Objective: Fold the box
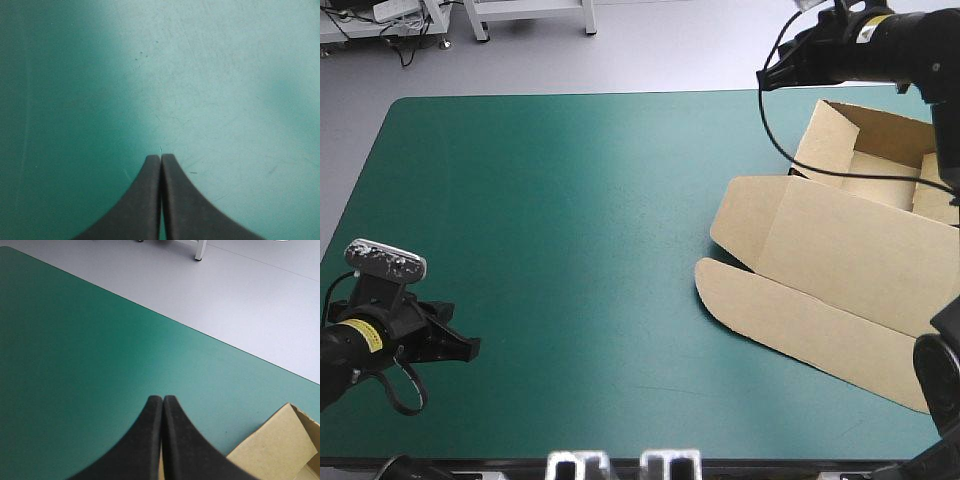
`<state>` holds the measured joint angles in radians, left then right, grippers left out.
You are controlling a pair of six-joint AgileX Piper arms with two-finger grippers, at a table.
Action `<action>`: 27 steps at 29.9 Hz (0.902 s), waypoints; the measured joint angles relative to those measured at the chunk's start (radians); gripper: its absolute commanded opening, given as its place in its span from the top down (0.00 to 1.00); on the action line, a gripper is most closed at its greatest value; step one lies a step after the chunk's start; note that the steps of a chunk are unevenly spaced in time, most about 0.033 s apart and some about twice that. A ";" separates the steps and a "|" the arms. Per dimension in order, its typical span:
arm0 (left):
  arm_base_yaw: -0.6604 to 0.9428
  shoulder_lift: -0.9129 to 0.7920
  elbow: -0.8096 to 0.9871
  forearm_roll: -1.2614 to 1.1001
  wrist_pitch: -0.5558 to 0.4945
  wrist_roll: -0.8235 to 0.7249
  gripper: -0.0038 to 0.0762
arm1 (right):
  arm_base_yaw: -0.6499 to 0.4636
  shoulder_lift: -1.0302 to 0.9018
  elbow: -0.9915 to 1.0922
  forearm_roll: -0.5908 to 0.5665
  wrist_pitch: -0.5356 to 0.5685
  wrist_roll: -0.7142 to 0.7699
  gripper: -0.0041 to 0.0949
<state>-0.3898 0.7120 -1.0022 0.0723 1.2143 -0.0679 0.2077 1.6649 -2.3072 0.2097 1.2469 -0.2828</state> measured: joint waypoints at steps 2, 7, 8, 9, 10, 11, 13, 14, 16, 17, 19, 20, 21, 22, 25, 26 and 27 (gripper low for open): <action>0.000 0.000 0.000 -0.009 -0.013 0.000 0.96 | 0.050 -0.048 0.062 -0.032 0.000 0.025 0.98; 0.000 0.003 0.000 -0.029 -0.022 0.003 0.96 | 0.099 -0.196 0.328 -0.050 0.000 0.036 0.98; 0.000 0.007 0.001 -0.029 -0.023 0.005 0.96 | 0.100 -0.235 0.395 -0.055 0.000 0.036 0.98; 0.000 0.009 0.003 -0.029 -0.025 0.010 0.96 | 0.100 -0.261 0.464 -0.060 0.000 0.036 0.98; 0.000 0.012 0.010 -0.032 -0.027 0.021 0.96 | 0.100 -0.294 0.519 -0.067 0.000 0.037 0.98; 0.000 0.014 0.020 -0.035 -0.030 0.033 0.96 | 0.100 -0.327 0.601 -0.074 0.000 0.039 0.98; 0.000 0.017 0.044 -0.040 -0.030 0.049 0.96 | 0.100 -0.395 0.724 -0.084 0.000 0.039 0.98; 0.000 0.020 0.060 -0.042 -0.034 0.053 0.96 | 0.100 -0.430 0.792 -0.084 0.000 0.041 0.98; 0.000 0.021 0.086 -0.049 -0.041 0.054 0.96 | 0.100 -0.498 0.914 -0.087 -0.013 0.043 0.98; 0.000 0.021 0.096 -0.054 -0.044 0.054 0.96 | 0.100 -0.538 0.982 -0.088 -0.035 0.043 0.98; 0.000 0.021 0.104 -0.060 -0.052 0.054 0.96 | 0.100 -0.613 1.102 -0.090 -0.105 0.042 0.98; 0.000 0.021 0.105 -0.066 -0.056 0.054 0.96 | 0.100 -0.656 1.166 -0.092 -0.142 0.042 0.98; 0.000 0.021 0.105 -0.072 -0.061 0.054 0.96 | 0.100 -0.690 1.228 -0.094 -0.168 0.042 0.98; 0.000 0.021 0.105 -0.072 -0.066 0.054 0.96 | 0.100 -0.732 1.284 -0.094 -0.192 0.042 0.98; 0.000 0.021 0.105 -0.078 -0.070 0.054 0.96 | 0.100 -0.837 1.407 -0.097 -0.215 0.058 0.98; 0.000 0.021 0.105 -0.078 -0.070 0.054 0.96 | 0.100 -0.864 1.437 -0.097 -0.218 0.064 0.98; 0.000 0.021 0.105 -0.078 -0.070 0.055 0.96 | 0.100 -0.889 1.461 -0.097 -0.221 0.068 0.98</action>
<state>-0.3898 0.7330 -0.8973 -0.0053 1.1444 -0.0132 0.3082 0.7755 -0.8457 0.1124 1.0264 -0.2151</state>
